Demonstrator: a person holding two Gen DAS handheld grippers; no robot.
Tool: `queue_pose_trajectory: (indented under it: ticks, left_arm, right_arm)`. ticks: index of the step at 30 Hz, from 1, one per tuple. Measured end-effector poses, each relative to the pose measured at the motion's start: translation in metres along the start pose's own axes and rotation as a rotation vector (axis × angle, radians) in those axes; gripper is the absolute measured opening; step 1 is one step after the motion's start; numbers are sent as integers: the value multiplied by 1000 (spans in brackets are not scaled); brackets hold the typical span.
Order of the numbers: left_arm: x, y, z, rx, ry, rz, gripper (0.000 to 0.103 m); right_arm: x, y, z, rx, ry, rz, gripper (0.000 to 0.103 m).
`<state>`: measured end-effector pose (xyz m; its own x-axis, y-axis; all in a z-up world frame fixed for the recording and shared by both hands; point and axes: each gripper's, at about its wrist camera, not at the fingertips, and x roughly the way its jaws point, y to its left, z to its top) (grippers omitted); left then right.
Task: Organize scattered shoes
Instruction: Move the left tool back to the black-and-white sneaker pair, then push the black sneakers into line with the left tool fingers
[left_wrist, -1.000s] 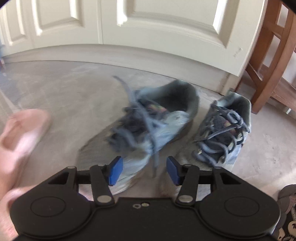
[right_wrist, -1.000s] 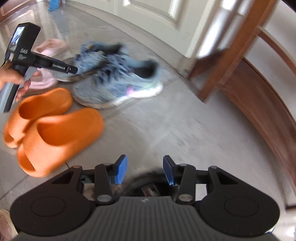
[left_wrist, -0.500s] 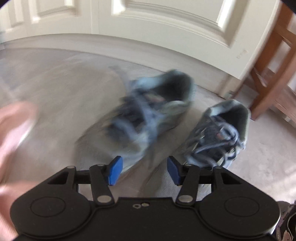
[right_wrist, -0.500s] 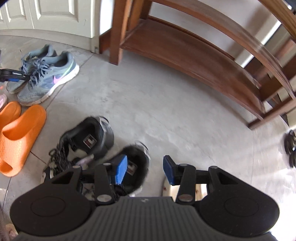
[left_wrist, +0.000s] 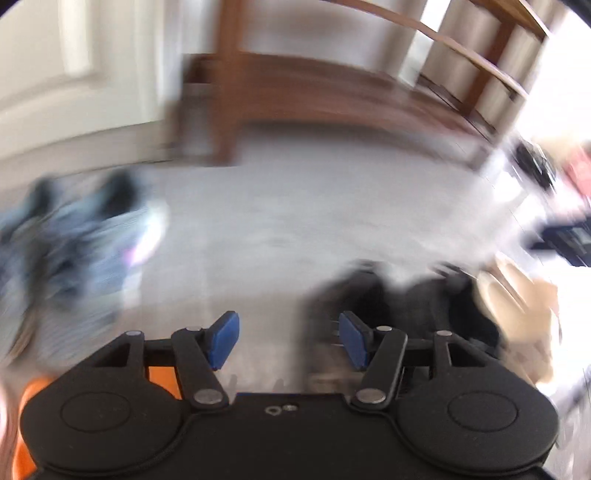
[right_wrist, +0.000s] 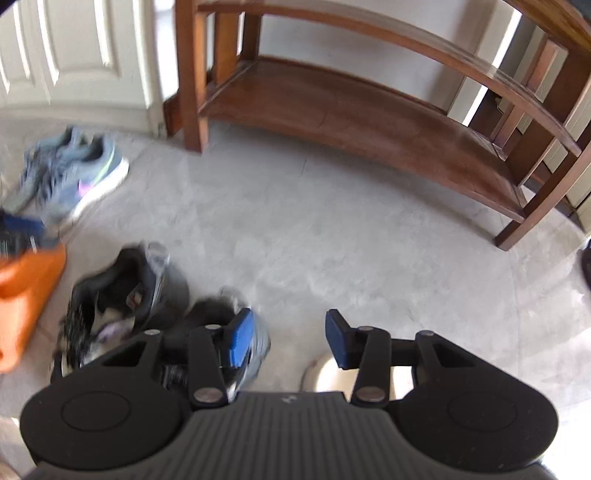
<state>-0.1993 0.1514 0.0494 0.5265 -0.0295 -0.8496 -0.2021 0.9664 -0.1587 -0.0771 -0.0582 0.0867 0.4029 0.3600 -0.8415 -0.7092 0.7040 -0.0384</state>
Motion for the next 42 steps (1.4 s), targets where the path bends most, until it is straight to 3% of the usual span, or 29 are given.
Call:
queue_pose_trajectory:
  ticks: [3,8,11,14,19,24,29,42]
  left_arm:
    - [-16,-32,7,76,31,4,60]
    - [-32,-55,-5,212,32,119,68]
    - [-28,-63,-11,217,63,168,68]
    - [-15,-76,-5,227,108,183,67]
    - [-4,-118,-9,356,130,217,68]
    - [21,-143,-13,299,62,259,68]
    - [38,-144,-18,160,76,271,68]
    - [44,-138,-16,188,46,267,68]
  right_arm:
    - [7,-3,2,25,-44,40,47]
    - [18,6,-14,55,-105,143,48]
    - [21,11,-34,58,-141,195,48]
    - [21,5,-50,87,-145,205,48]
    - [3,-23,-81,224,-150,209,48]
    - [-7,-28,-93,148,-193,131,48]
    - [-11,-40,-102,184,-173,86,48]
    - [-23,-58,-122,234,-129,0,48]
